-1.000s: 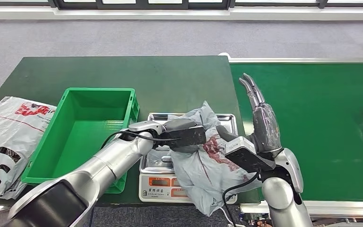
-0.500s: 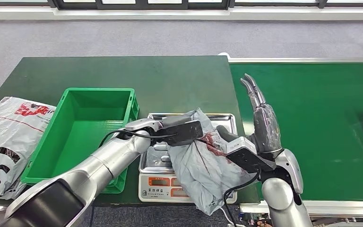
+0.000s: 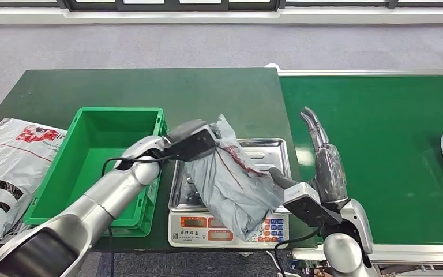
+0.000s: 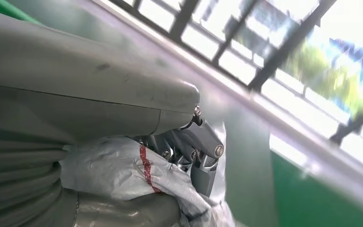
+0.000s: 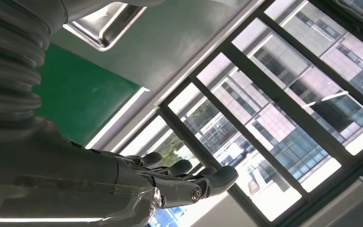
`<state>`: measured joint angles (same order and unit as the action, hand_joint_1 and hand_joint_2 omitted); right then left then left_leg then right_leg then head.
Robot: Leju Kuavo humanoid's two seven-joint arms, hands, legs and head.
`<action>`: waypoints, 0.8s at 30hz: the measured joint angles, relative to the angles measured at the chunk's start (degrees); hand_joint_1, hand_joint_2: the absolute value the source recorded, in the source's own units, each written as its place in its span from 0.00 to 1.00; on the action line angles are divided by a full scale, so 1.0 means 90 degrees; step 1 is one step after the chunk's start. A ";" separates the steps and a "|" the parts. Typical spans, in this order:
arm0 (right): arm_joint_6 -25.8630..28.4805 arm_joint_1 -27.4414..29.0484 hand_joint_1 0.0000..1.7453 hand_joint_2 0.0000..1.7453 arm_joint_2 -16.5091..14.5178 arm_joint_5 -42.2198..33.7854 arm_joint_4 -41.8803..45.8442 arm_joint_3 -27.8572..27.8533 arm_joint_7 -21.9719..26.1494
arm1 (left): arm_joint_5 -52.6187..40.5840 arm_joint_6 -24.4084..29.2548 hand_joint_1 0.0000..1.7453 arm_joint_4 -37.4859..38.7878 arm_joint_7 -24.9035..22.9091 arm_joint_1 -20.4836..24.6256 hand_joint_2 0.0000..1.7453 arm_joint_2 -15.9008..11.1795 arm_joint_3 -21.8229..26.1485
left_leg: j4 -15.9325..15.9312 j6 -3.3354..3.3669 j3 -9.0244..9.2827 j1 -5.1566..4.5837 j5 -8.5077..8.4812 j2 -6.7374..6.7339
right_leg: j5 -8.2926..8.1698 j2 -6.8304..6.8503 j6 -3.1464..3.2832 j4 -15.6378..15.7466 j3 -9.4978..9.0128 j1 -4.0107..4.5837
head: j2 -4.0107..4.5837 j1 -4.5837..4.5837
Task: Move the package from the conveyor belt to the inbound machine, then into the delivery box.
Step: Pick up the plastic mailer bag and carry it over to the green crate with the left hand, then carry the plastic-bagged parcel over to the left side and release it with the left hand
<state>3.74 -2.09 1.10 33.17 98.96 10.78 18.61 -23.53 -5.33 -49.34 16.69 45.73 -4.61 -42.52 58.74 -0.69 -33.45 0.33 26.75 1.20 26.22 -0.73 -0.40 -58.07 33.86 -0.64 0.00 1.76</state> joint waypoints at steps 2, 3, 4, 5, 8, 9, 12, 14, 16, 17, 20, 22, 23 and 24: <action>-0.0015 0.0174 0.00 1.00 0.0001 -0.0022 0.0117 -0.0059 0.0043 | 0.0066 0.0034 1.00 -0.0800 -0.0060 -0.0265 1.00 -0.0382 0.0567 | -0.0004 -0.0003 -0.0004 0.0001 0.0002 -0.0020 | -0.0001 -0.0024 0.0003 -0.0002 0.0016 0.0000 | 0.0000 -0.0002; -0.0030 0.0237 0.00 1.00 0.0001 -0.0024 0.0168 -0.0089 0.0053 | 0.0095 0.0017 1.00 -0.1146 -0.0079 -0.0387 1.00 -0.0557 0.0872 | -0.0005 -0.0005 -0.0006 0.0001 0.0001 -0.0027 | -0.0002 -0.0031 0.0004 -0.0002 0.0024 0.0001 | 0.0000 -0.0003; -0.0046 0.0295 0.00 1.00 0.0000 -0.0023 0.0220 -0.0121 0.0053 | 0.0123 0.0000 1.00 -0.1495 -0.0091 -0.0510 1.00 -0.0709 0.1174 | -0.0007 -0.0008 -0.0009 0.0002 0.0000 -0.0029 | -0.0002 -0.0034 0.0005 -0.0002 0.0029 0.0002 | 0.0000 -0.0004; -0.0061 0.0348 0.00 1.00 -0.0001 -0.0021 0.0270 -0.0152 0.0049 | 0.0150 -0.0007 1.00 -0.1802 -0.0095 -0.0630 1.00 -0.0839 0.1455 | -0.0009 -0.0010 -0.0012 0.0003 -0.0002 -0.0027 | -0.0002 -0.0034 0.0006 -0.0003 0.0032 0.0003 | 0.0000 -0.0004; -0.0087 0.0509 0.00 1.00 -0.0011 -0.0007 0.0434 -0.0254 0.0030 | 0.0208 0.0048 1.00 -0.2569 -0.0057 -0.1001 1.00 -0.1122 0.2225 | -0.0011 -0.0013 -0.0018 0.0004 -0.0004 -0.0018 | 0.0002 -0.0028 0.0012 -0.0003 0.0035 0.0003 | 0.0000 -0.0003; -0.0092 0.0558 0.00 1.00 -0.0018 -0.0004 0.0488 -0.0293 0.0028 | 0.0214 0.0071 1.00 -0.2756 -0.0034 -0.1113 1.00 -0.1193 0.2447 | -0.0011 -0.0013 -0.0019 0.0004 -0.0004 -0.0018 | 0.0002 -0.0028 0.0013 -0.0003 0.0036 0.0003 | 0.0000 -0.0002; -0.0103 0.0665 0.00 1.00 -0.0039 0.0004 0.0606 -0.0387 0.0026 | 0.0197 0.0203 1.00 -0.3143 0.0008 -0.1363 1.00 -0.1343 0.2931 | -0.0011 -0.0013 -0.0026 0.0004 -0.0004 -0.0015 | 0.0002 -0.0027 0.0013 -0.0002 0.0039 0.0002 | 0.0000 -0.0002; -0.0112 0.0720 0.00 1.00 -0.0065 0.0018 0.0666 -0.0444 0.0032 | 0.0164 0.0407 1.00 -0.3310 0.0017 -0.1487 1.00 -0.1399 0.3228 | -0.0010 -0.0013 -0.0028 0.0003 -0.0004 -0.0013 | 0.0002 -0.0026 0.0013 -0.0002 0.0039 0.0001 | 0.0000 -0.0001; -0.0117 0.0770 0.00 1.00 -0.0094 0.0025 0.0708 -0.0485 0.0043 | 0.0166 0.0563 1.00 -0.3413 0.0030 -0.1576 1.00 -0.1439 0.3548 | -0.0010 -0.0013 -0.0030 0.0003 -0.0004 -0.0017 | 0.0002 -0.0027 0.0012 -0.0002 0.0042 0.0001 | 0.0000 -0.0001; -0.0117 0.0789 0.00 1.00 -0.0104 0.0025 0.0722 -0.0495 0.0047 | 0.0177 0.0601 1.00 -0.3447 0.0040 -0.1608 1.00 -0.1457 0.3700 | -0.0010 -0.0013 -0.0030 0.0002 -0.0004 -0.0019 | 0.0002 -0.0027 0.0012 -0.0002 0.0043 0.0000 | 0.0000 -0.0001; -0.0114 0.0810 0.00 1.00 -0.0120 0.0022 0.0737 -0.0506 0.0052 | 0.0175 0.0689 1.00 -0.3500 0.0074 -0.1707 1.00 -0.1486 0.4128 | -0.0010 -0.0013 -0.0030 0.0002 -0.0004 -0.0018 | 0.0002 -0.0027 0.0013 -0.0002 0.0044 0.0001 | 0.0000 -0.0001; -0.0102 0.0808 0.00 1.00 -0.0141 0.0016 0.0737 -0.0508 0.0058 | 0.0103 0.0834 1.00 -0.3513 0.0116 -0.1813 1.00 -0.1486 0.4429 | -0.0010 -0.0013 -0.0029 0.0003 -0.0004 -0.0020 | 0.0001 -0.0028 0.0013 -0.0002 0.0045 0.0001 | 0.0000 -0.0001; -0.0093 0.0808 0.00 1.00 -0.0152 0.0013 0.0737 -0.0508 0.0061 | 0.0051 0.0930 1.00 -0.3514 0.0143 -0.1881 1.00 -0.1486 0.4585 | -0.0011 -0.0013 -0.0029 0.0003 -0.0004 -0.0022 | 0.0001 -0.0028 0.0013 -0.0002 0.0046 0.0001 | 0.0000 -0.0001; -0.0085 0.0808 0.00 1.00 -0.0163 0.0013 0.0737 -0.0508 0.0064 | 0.0013 0.1016 1.00 -0.3510 0.0174 -0.1963 1.00 -0.1485 0.4738 | -0.0011 -0.0013 -0.0028 0.0003 -0.0004 -0.0024 | 0.0001 -0.0029 0.0014 -0.0002 0.0047 0.0002 | 0.0000 -0.0001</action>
<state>2.98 5.18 -0.36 33.29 105.59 6.21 19.19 -23.42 3.81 -80.93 18.26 28.06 -17.98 0.12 58.65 -0.81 -33.71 0.36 26.71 0.99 26.24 -0.99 -0.28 -58.09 34.29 -0.62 0.00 1.75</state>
